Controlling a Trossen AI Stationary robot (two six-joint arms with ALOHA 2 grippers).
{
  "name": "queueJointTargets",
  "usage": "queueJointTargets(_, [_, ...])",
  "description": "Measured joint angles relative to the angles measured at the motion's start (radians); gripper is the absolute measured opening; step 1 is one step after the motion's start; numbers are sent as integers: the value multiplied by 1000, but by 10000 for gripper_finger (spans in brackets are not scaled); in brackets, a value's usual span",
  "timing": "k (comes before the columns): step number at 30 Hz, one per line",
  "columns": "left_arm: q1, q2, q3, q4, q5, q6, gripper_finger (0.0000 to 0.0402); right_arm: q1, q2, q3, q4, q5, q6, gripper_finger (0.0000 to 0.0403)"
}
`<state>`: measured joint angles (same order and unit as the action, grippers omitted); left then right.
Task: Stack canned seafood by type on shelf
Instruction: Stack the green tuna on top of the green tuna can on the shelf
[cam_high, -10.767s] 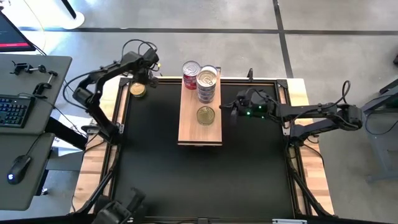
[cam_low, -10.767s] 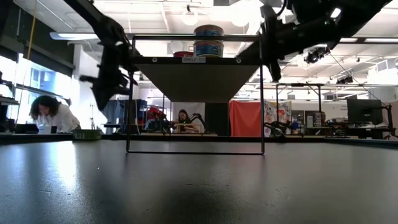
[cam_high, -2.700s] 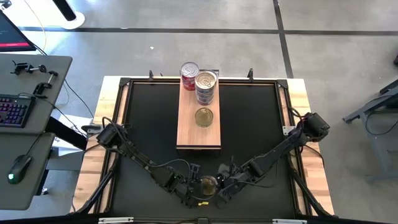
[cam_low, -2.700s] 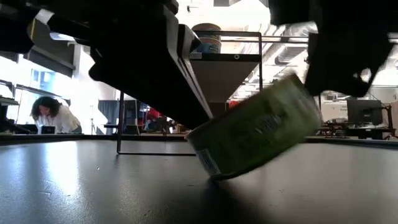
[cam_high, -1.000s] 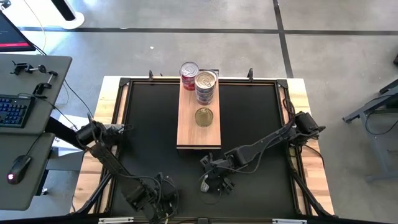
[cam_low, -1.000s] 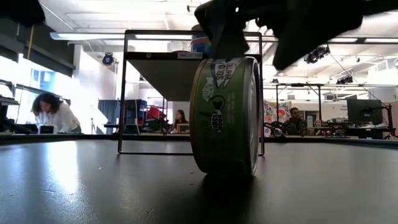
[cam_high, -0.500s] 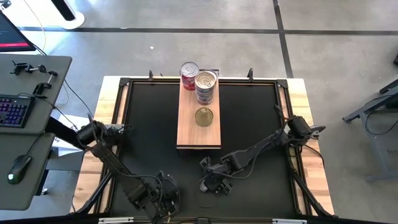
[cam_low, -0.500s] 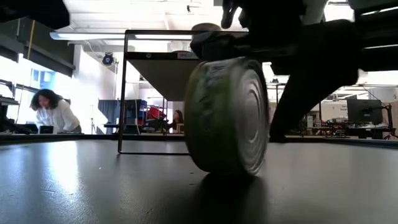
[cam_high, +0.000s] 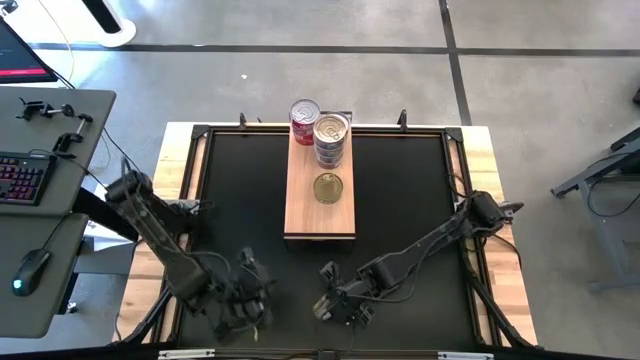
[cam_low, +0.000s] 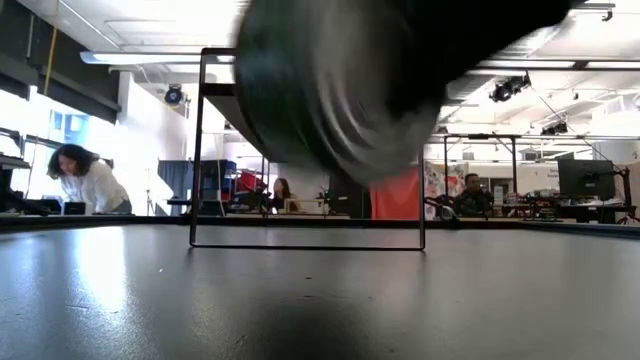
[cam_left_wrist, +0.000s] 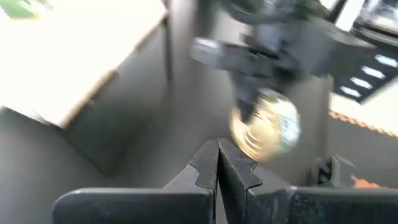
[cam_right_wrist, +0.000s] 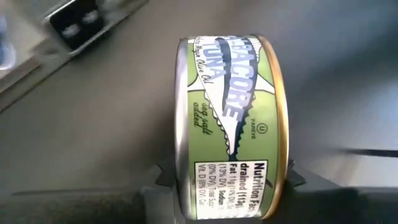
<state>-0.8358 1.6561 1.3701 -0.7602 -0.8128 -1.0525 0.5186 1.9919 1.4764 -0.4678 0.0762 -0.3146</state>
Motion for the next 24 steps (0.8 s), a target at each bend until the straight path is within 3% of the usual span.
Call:
queueJointTargets(5, [-2,-66,0,-115,-138,0,0,24,0,184,-177,181,-25,116])
queueJointTargets(12, [-16,-71,0,-167,-150,-121,0,47,-2,412,-489,463,28,116])
queueJointTargets(19, [-43,-57,0,-168,-201,-148,0,27,-89,440,-720,660,117,116])
queueJointTargets(24, [-42,-57,0,-195,-277,-148,0,-50,-160,441,-824,813,205,116])
